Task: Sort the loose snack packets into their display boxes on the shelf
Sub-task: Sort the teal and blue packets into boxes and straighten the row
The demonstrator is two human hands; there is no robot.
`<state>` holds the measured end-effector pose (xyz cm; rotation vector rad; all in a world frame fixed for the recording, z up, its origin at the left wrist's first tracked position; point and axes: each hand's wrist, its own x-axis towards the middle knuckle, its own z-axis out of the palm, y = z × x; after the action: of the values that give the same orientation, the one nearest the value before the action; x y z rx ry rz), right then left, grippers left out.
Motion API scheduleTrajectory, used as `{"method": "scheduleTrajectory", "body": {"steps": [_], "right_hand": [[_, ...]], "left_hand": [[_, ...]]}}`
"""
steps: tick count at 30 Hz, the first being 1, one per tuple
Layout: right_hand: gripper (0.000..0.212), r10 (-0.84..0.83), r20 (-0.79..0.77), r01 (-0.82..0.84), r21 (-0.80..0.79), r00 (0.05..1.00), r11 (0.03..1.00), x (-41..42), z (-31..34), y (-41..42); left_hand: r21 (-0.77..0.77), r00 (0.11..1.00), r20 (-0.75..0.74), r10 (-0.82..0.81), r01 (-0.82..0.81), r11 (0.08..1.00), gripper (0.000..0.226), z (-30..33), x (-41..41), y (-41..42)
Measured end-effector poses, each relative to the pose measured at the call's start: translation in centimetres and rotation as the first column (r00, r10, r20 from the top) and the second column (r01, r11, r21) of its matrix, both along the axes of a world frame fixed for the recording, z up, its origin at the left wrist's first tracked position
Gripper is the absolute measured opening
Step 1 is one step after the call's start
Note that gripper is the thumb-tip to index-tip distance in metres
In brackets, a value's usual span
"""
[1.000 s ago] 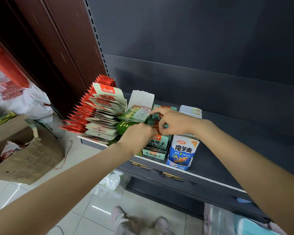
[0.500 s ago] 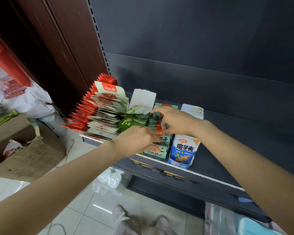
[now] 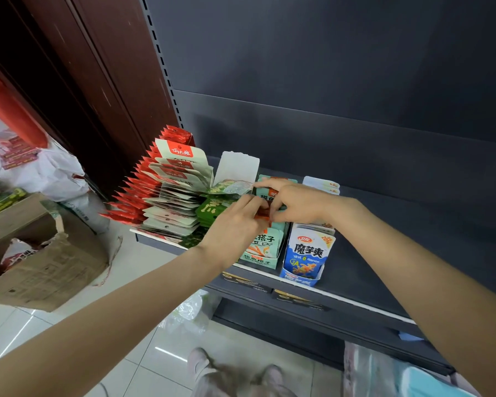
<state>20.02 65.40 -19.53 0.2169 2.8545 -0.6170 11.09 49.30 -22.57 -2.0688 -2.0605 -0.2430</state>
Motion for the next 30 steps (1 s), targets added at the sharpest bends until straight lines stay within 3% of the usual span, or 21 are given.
{"method": "scheduleTrajectory", "body": {"steps": [5, 7, 9, 14, 18, 22, 26, 30], "right_hand": [[0.013, -0.042, -0.215, 0.075, 0.147, 0.976, 0.986, 1.7, 0.0, -0.2], [0.013, -0.062, -0.234, 0.112, 0.205, 0.97, 0.972, 2.4, -0.2, -0.6], [0.014, -0.098, -0.239, 0.153, 0.224, 0.966, 0.963, 2.6, -0.2, -0.7], [0.029, -0.141, -0.197, 0.176, 0.171, 0.97, 0.969, 2.4, -0.1, -0.1], [0.018, -0.148, -0.189, 0.18, 0.17, 0.971, 0.969, 2.5, -0.3, -0.3], [0.023, -0.151, -0.154, 0.176, 0.16, 0.976, 0.971, 2.3, 0.1, -0.8], [0.031, -0.114, -0.108, 0.137, 0.237, 0.988, 0.962, 1.9, 0.2, -1.4], [0.019, -0.079, -0.08, 0.101, 0.334, 0.994, 0.937, 1.2, -0.2, -1.9]], "left_hand": [[0.055, 1.0, -0.018, 0.002, -0.001, 0.998, 0.022, -0.2, -0.2, 0.2], [0.104, 1.0, 0.008, 0.011, -0.012, 0.994, 0.031, -0.5, -0.1, 0.5], [0.119, 0.998, 0.029, 0.047, -0.05, 0.992, 0.037, -0.5, 0.2, 0.7], [0.097, 0.998, 0.055, 0.041, -0.046, 0.994, 0.026, -0.6, 0.2, 0.2], [0.102, 0.999, 0.049, 0.015, -0.02, 0.995, 0.024, -0.4, 0.4, -0.2], [0.101, 0.998, 0.064, -0.02, 0.014, 0.995, 0.021, -0.7, 0.2, -0.7], [0.081, 0.998, 0.041, -0.041, 0.038, 0.996, 0.029, -0.9, 0.0, -1.1], [0.077, 0.997, 0.043, -0.062, 0.059, 0.995, 0.026, -0.4, 0.0, -1.2]]}}
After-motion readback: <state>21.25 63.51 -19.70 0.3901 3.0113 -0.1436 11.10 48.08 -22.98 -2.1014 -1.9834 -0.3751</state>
